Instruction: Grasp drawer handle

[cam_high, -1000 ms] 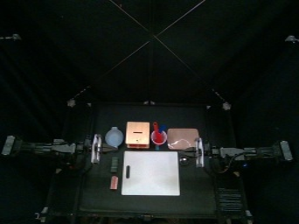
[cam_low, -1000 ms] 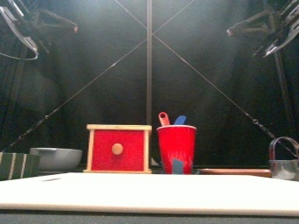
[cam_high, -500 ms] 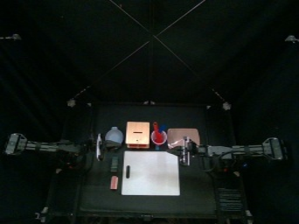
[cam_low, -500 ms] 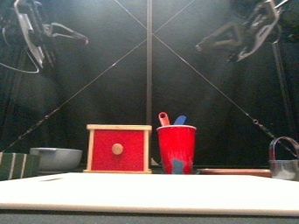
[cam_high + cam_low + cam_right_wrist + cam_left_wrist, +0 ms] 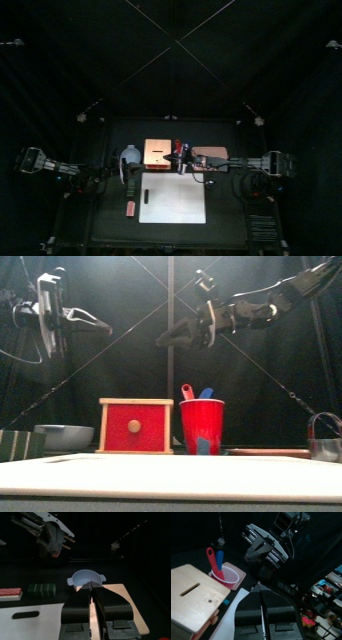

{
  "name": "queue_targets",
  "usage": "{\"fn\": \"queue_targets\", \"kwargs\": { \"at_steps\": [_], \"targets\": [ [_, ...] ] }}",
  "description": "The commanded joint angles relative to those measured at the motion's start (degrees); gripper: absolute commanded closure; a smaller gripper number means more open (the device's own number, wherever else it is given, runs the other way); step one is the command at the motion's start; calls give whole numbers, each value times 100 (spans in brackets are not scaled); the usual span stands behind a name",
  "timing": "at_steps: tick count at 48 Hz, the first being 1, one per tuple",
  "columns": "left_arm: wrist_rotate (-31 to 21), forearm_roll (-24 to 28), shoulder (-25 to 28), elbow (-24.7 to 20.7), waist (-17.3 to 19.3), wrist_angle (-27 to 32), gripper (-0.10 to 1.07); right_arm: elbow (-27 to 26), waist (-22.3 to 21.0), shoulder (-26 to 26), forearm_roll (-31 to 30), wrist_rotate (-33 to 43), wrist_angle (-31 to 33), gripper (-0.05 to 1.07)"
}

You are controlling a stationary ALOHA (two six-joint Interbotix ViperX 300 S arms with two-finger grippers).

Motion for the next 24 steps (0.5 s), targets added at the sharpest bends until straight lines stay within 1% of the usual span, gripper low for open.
{"fn": "queue_targets", "kwargs": {
  "at_steps": [1,9,13,19,24],
  "targets": [
    [-237,-88,316,-105,-35,-149,98,-378,-141,255,-9,-9,-62,99],
    [-782,-26,1028,-246,-62,-264,97,-756,-308,756,-9,-18,-79,99],
    [-1020,-53,1468,-396,-62,-264,97,-896,-343,984,-18,-26,-79,99],
    [-1248,-44,1951,-633,-62,-255,97,-1125,-387,1371,-70,-26,-79,99],
    [-1362,18,2276,-826,-62,-255,97,-1239,-396,1564,-79,-26,-79,99]
  ]
}}
